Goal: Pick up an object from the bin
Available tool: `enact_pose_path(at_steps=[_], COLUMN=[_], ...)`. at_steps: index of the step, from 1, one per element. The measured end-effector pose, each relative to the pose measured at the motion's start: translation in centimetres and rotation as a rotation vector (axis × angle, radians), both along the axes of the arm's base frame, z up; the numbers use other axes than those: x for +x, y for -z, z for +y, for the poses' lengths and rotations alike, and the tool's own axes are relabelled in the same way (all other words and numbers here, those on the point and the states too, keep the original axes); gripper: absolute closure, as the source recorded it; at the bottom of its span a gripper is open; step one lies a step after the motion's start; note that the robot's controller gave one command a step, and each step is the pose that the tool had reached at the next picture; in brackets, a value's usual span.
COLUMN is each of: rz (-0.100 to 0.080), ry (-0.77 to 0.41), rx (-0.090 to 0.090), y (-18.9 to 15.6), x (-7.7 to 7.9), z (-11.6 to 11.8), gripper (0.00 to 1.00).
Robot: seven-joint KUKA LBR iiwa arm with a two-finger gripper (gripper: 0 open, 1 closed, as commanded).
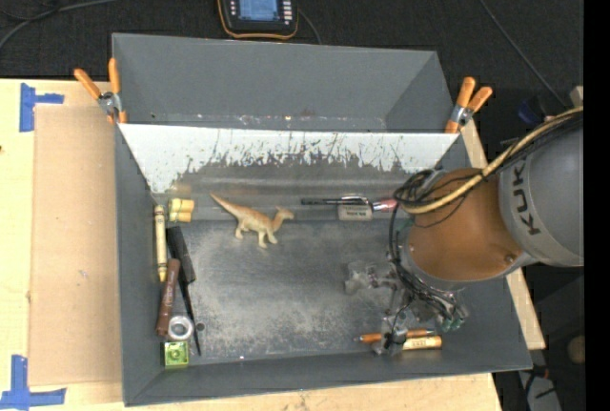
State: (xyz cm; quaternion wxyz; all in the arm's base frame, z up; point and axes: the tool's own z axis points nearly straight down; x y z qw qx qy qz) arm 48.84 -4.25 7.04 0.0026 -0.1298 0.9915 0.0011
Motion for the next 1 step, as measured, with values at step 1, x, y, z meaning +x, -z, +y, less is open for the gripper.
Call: enact_pose_path(at_steps=[1], rz=[0.003], ry=[-0.177], rx=[0.002], y=[0.08], x=[-0.70], z=[-8.36], gripper=[1.00])
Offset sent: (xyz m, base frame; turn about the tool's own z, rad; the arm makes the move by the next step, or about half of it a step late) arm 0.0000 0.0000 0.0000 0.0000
